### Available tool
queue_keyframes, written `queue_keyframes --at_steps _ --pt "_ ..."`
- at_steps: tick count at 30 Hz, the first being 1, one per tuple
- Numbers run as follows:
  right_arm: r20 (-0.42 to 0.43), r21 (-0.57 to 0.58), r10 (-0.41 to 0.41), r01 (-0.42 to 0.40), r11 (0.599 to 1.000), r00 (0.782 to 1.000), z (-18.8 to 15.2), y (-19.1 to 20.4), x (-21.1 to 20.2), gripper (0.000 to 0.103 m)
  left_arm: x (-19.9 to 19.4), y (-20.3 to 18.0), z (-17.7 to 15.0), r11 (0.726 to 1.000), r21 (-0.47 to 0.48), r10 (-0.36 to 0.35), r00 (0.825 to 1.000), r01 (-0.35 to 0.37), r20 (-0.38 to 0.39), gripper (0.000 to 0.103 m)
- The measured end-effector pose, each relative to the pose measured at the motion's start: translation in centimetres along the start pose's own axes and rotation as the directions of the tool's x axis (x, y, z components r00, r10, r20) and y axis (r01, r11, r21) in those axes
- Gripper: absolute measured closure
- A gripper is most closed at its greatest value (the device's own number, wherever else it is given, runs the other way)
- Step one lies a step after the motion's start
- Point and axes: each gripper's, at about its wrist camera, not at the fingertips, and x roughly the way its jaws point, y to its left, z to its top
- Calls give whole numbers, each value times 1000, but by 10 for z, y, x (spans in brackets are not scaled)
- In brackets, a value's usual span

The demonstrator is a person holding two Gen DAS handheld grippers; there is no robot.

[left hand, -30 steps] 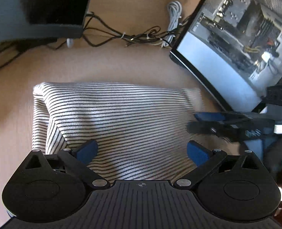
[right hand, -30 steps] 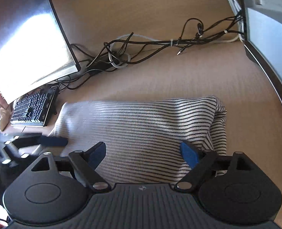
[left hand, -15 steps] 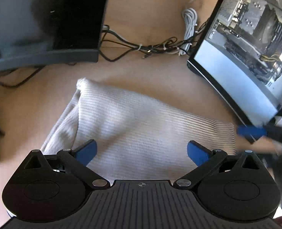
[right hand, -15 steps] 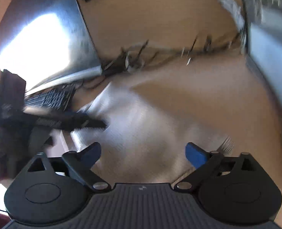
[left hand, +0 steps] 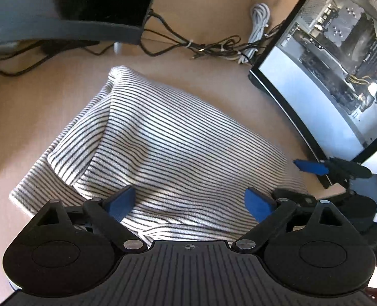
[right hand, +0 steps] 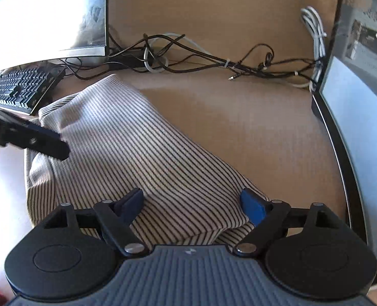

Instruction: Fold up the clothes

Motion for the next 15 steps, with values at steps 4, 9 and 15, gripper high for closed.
queue_keyframes --at_steps 4,9,15 --pt "-24 50 15 -14 999 1000 -11 1 -16 18 13 -2 13 999 32 0 1000 0 7 7" --pt "-71 84 140 -134 987 988 -17 15 -34 16 28 0 31 998 57 28 999 -29 26 7" --pt "9 107 200 -200 974 980 3 5 -59 16 -11 5 34 999 24 33 994 -35 100 6"
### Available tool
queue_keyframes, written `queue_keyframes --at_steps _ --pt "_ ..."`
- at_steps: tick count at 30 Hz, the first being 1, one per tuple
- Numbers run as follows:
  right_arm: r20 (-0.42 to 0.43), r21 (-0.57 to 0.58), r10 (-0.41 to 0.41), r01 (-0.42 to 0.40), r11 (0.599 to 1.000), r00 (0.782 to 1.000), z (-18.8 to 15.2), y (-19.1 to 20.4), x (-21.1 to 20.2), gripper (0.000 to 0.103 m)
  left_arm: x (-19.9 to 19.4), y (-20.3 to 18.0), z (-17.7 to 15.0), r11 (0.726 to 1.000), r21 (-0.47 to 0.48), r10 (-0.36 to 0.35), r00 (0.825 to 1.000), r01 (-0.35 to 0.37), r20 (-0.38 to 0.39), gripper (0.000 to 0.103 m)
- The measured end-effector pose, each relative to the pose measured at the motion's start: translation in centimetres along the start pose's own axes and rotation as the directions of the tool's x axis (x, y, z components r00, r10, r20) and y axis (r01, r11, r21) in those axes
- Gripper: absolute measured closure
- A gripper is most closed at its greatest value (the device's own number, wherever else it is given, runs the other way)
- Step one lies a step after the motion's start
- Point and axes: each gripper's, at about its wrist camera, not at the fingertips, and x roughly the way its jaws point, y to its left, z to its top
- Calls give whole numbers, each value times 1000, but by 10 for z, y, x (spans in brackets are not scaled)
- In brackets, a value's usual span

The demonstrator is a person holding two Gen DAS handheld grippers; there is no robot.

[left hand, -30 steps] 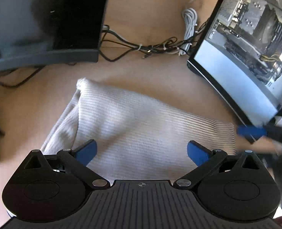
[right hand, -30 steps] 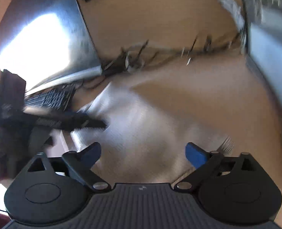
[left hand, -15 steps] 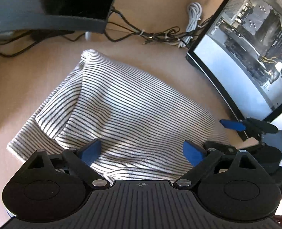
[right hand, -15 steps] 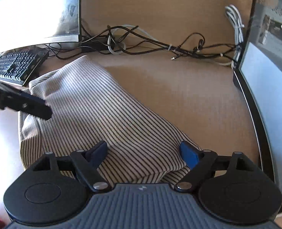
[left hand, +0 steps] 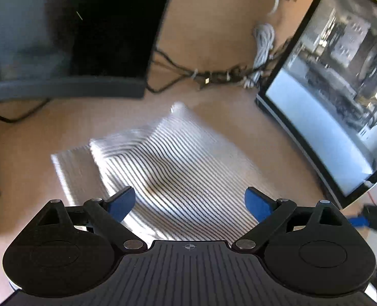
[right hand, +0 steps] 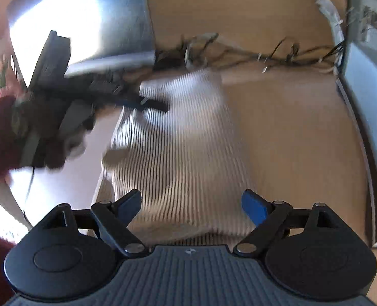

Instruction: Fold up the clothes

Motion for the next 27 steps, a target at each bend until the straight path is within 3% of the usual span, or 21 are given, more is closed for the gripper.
queue_keyframes --at_steps 4,7,8,9,13,18,27 --pt "63 71 -66 61 996 996 15 -17 2 17 -25 -6 -6 996 -36 -84 996 85 36 5" --pt "37 78 -75 72 994 996 14 -15 24 31 -22 -13 -16 985 -62 -163 987 163 6 5" --pt "17 65 -68 67 996 998 12 -9 31 38 -19 -15 -21 981 -70 -180 984 179 -12 5" --pt "-4 42 -59 60 997 998 8 -1 39 39 -13 -14 -26 983 -72 -171 985 168 -37 5" --pt "-49 -81 -104 100 992 993 -11 25 58 37 8 -2 -42 986 -106 -142 982 129 -123 5" --pt "-60 -9 -85 84 996 995 -19 21 50 37 13 -4 -38 987 -81 -150 980 141 -127 5" --pt "-69 -3 -119 119 993 990 -37 29 32 28 19 -25 -37 987 -24 -159 977 157 -141 1"
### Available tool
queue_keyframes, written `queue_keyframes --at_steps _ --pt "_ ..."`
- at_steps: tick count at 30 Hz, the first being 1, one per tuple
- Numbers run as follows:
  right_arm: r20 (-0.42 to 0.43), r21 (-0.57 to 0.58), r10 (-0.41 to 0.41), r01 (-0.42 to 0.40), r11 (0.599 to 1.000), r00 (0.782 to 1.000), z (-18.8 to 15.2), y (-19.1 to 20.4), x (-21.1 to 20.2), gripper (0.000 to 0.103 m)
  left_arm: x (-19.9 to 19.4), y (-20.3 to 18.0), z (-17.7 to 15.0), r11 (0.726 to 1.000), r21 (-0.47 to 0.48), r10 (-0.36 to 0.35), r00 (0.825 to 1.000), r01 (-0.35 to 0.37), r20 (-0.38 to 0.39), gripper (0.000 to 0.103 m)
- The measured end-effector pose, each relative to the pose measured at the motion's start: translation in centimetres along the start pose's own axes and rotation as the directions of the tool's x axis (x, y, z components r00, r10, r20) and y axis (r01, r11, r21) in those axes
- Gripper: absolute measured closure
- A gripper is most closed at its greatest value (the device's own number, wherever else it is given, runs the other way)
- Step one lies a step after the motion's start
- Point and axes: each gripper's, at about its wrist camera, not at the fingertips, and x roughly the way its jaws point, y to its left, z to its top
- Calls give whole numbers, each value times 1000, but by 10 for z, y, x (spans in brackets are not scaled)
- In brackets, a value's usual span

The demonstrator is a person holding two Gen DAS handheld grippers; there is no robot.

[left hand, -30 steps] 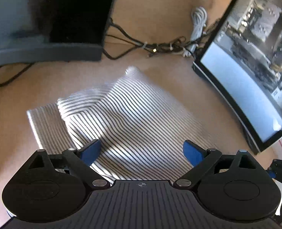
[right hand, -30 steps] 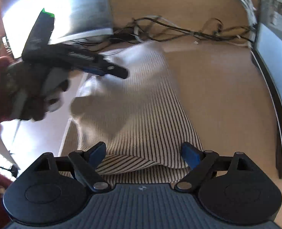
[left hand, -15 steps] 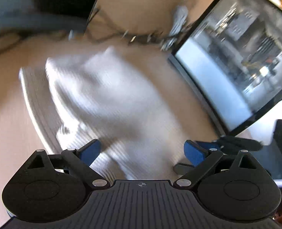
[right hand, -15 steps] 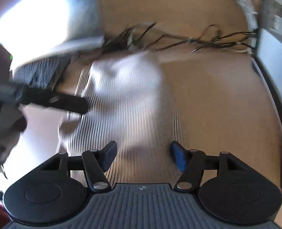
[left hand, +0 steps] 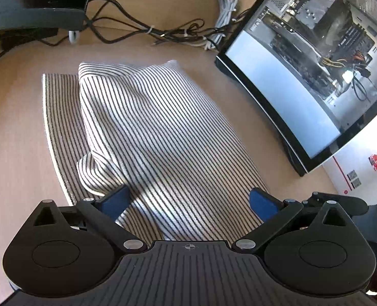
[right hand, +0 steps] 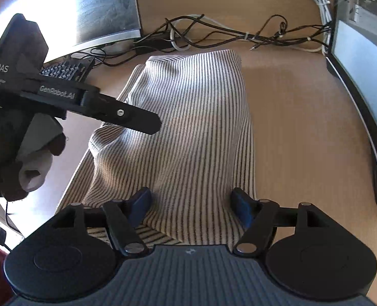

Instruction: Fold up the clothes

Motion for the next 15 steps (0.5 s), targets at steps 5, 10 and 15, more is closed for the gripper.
queue_keyframes --at_steps 5,10,15 --pt "1 -56 -48 48 997 999 5 3 -4 25 -28 15 4 995 -82 60 997 -56 48 1" --pt "27 -199 -128 131 971 991 6 24 -14 25 -69 20 -5 983 -62 177 978 -171 111 0" --pt "41 -400 -63 74 913 997 3 56 -44 25 -86 15 -28 963 -18 271 957 -271 103 0"
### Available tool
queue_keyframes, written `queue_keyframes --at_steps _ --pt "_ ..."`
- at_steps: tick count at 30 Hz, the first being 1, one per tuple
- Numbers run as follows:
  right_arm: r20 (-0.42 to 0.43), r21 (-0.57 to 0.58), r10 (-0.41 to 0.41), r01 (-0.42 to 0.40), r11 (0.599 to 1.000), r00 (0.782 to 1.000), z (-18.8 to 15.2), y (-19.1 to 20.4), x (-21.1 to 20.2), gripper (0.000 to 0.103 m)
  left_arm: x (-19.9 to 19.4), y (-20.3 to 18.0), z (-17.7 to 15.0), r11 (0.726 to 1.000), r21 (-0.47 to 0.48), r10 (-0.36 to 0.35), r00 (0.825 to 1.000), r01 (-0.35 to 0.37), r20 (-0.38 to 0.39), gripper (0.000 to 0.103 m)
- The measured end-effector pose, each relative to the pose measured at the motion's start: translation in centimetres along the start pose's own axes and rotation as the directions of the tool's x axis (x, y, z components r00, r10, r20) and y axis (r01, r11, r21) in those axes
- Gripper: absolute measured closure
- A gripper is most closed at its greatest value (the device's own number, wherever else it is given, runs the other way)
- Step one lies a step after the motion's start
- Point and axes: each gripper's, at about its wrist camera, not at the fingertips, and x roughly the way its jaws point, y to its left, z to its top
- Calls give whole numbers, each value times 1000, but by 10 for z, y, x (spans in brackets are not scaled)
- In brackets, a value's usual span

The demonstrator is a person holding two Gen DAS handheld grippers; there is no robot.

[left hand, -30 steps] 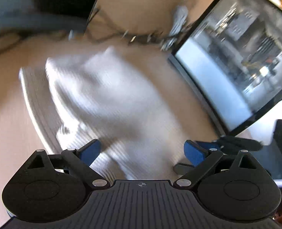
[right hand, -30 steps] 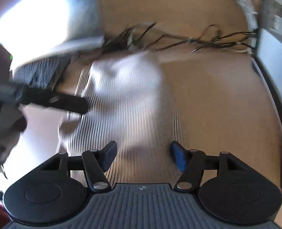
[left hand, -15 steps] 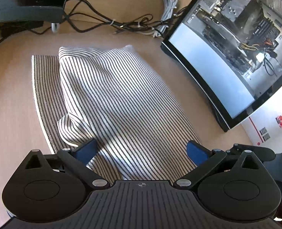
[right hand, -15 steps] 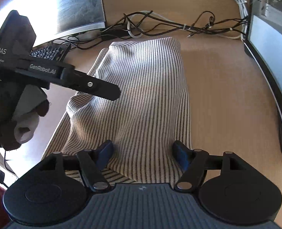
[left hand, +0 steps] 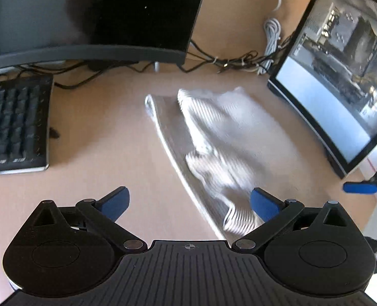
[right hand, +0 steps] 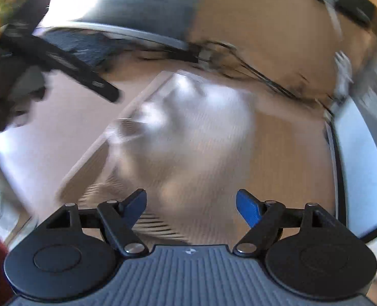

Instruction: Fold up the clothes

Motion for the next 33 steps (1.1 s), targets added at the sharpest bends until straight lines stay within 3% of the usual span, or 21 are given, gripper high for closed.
queue_keyframes --at_steps 2,6,10,12,18,21,26,28,29,31,33 --pt "-21 -123 40 -42 992 999 -1 17 -5 25 -1 -1 -7 1000 -8 5 1000 -5 -16 0" --pt "-65 -335 73 -91 938 995 -14 44 2 25 -6 -12 -16 1000 -14 12 1000 -12 -28 0" --pt "-45 -440 21 -39 897 999 -24 58 18 25 -11 -28 -20 998 -15 53 998 -53 -16 0" --pt "-23 -459 23 -31 888 999 -29 59 20 25 -15 -36 -21 994 -38 100 995 -100 -17 0" --pt "41 -529 69 -37 848 997 -42 66 15 25 -21 -54 -22 990 -58 129 992 -128 2 0" --pt "68 -516 91 -43 856 994 -41 63 16 25 -30 -55 -24 988 -86 130 991 -127 31 0" --pt "107 -517 117 -45 855 987 -36 58 26 26 -50 -45 -39 973 -115 211 975 -202 72 0" --pt "97 -496 145 -78 865 985 -33 57 29 37 -58 -41 -48 967 -103 241 968 -233 75 0" --pt "92 -485 162 -98 869 983 -31 56 31 54 -62 -40 -54 965 -83 254 964 -247 81 0" --pt "72 -414 199 -152 898 977 -24 48 33 61 -72 -46 -65 965 -8 263 959 -264 108 0" --pt "50 -289 244 -220 932 968 -15 33 32 69 -79 -59 -77 954 131 249 957 -268 145 0"
